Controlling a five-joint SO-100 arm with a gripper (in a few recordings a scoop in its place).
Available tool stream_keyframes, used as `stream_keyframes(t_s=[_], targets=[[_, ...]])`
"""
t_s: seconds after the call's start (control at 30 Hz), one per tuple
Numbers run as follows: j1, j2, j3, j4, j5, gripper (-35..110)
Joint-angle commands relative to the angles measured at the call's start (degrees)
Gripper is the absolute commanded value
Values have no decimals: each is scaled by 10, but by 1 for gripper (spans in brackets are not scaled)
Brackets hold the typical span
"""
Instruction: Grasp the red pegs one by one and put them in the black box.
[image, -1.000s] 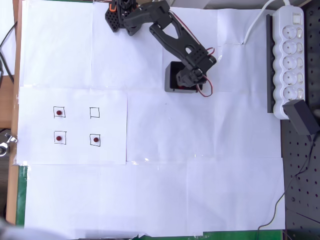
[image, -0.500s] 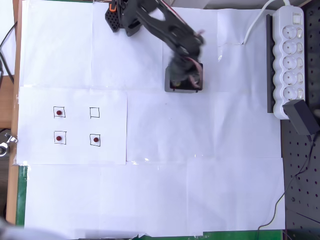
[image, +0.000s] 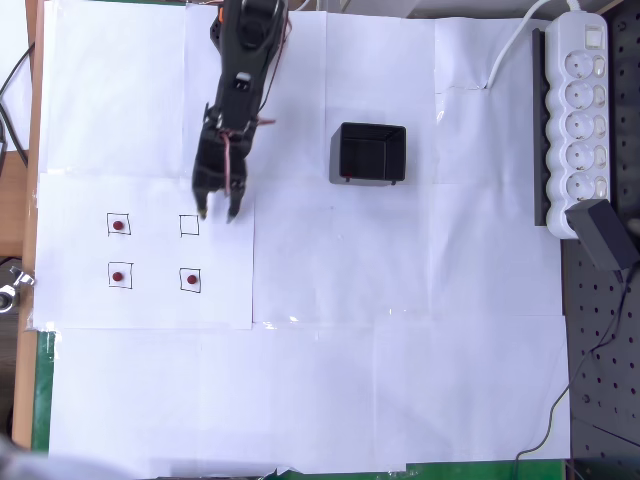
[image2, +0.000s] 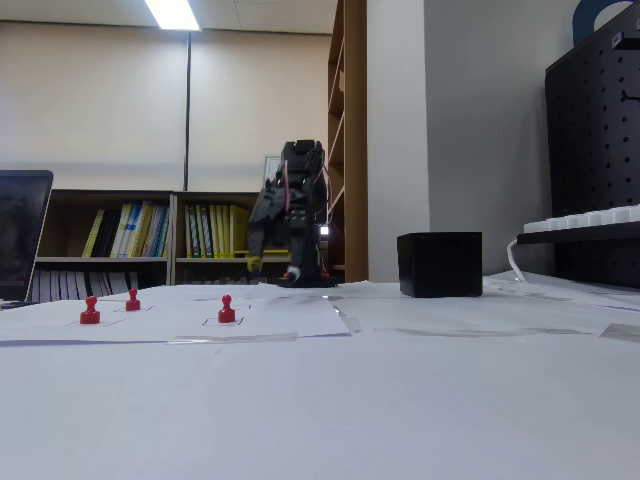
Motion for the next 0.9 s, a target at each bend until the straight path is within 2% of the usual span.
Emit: stream_keyframes(t_s=[0.0, 0.33, 0.67, 0.87], targets=[[8, 70, 69, -114, -26, 16], [11, 203, 114, -255, -38, 15], [20, 310, 252, -253, -51, 15], [19, 331, 279, -250, -54, 15]])
